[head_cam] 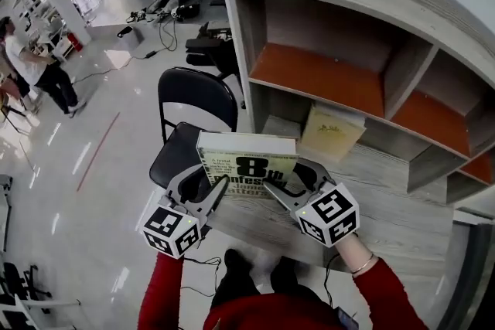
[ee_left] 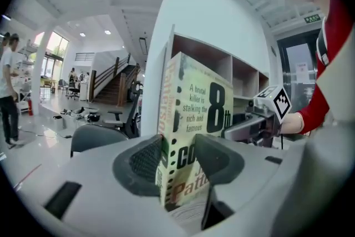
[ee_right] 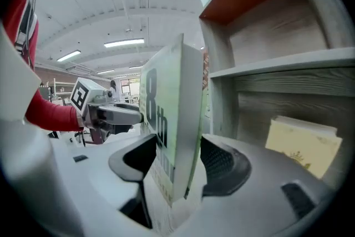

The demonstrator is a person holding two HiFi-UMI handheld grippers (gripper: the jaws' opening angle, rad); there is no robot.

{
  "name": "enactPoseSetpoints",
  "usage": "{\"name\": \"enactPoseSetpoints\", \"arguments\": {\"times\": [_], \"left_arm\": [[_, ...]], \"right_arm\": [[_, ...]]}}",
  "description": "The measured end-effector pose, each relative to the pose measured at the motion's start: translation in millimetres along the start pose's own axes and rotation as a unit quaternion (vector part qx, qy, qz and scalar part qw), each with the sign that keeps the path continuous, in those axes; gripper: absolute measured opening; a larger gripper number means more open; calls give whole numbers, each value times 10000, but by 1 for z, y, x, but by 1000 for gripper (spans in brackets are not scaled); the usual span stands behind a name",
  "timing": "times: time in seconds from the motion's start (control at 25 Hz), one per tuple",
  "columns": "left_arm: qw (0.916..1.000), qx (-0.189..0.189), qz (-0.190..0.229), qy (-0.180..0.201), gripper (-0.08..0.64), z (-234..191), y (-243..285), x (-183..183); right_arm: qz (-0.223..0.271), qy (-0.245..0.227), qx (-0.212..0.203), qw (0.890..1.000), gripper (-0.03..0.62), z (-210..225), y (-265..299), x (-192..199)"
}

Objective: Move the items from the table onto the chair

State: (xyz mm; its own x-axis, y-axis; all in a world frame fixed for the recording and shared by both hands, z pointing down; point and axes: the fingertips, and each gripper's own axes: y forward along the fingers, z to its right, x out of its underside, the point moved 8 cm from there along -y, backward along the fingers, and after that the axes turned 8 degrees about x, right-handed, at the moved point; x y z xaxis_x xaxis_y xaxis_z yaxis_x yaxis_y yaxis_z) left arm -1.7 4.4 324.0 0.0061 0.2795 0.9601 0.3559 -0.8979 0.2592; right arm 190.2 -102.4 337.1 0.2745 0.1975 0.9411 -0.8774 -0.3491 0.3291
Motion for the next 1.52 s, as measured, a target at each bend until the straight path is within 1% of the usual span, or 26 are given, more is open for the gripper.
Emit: {"name": "enactPoseSetpoints", "arguments": {"times": [0.12, 0.24, 0.32, 0.48, 0.6, 0.68, 0.8, 0.96, 1.16, 1.36, 1.52], "left_arm": [[9997, -231, 71, -13, 199, -23, -37, 3], [9995, -288, 70, -48, 199, -43, -89, 0], [9995, -307, 52, -84, 199, -68, -120, 7], [9995, -237, -155, -127, 199, -139, -160, 33], [9992, -145, -281, -230, 199, -176, -184, 44], [9988, -84, -370, -316, 199, -196, -192, 53], [9978, -18, -442, -487, 199, -228, -186, 68], [9962, 21, -534, -694, 199, -273, -161, 81], [9935, 170, -776, -815, 199, -315, -139, 94], [9889, 495, -1124, -841, 199, -354, -99, 121], [9800, 822, -1474, -1059, 199, -375, -80, 163]], "right_arm": [[-38, 28, -202, 9998, 262, -33, 27, -10], [-64, 69, -262, 9996, 262, -83, 44, -26], [-78, 128, -258, 9996, 262, -116, 68, -30], [-136, 484, -217, 9985, 264, -167, 137, -19], [-242, 631, -132, 9976, 264, -198, 170, -19], [-376, 751, -86, 9964, 264, -210, 189, -15], [-525, 960, -20, 9940, 264, -212, 220, -8], [-559, 1202, -7, 9912, 264, -195, 266, 0], [-812, 1409, 127, 9866, 264, -181, 307, 8], [-1090, 1841, 435, 9759, 264, -162, 345, 37], [-1357, 2217, 731, 9628, 264, -163, 367, 76]]}}
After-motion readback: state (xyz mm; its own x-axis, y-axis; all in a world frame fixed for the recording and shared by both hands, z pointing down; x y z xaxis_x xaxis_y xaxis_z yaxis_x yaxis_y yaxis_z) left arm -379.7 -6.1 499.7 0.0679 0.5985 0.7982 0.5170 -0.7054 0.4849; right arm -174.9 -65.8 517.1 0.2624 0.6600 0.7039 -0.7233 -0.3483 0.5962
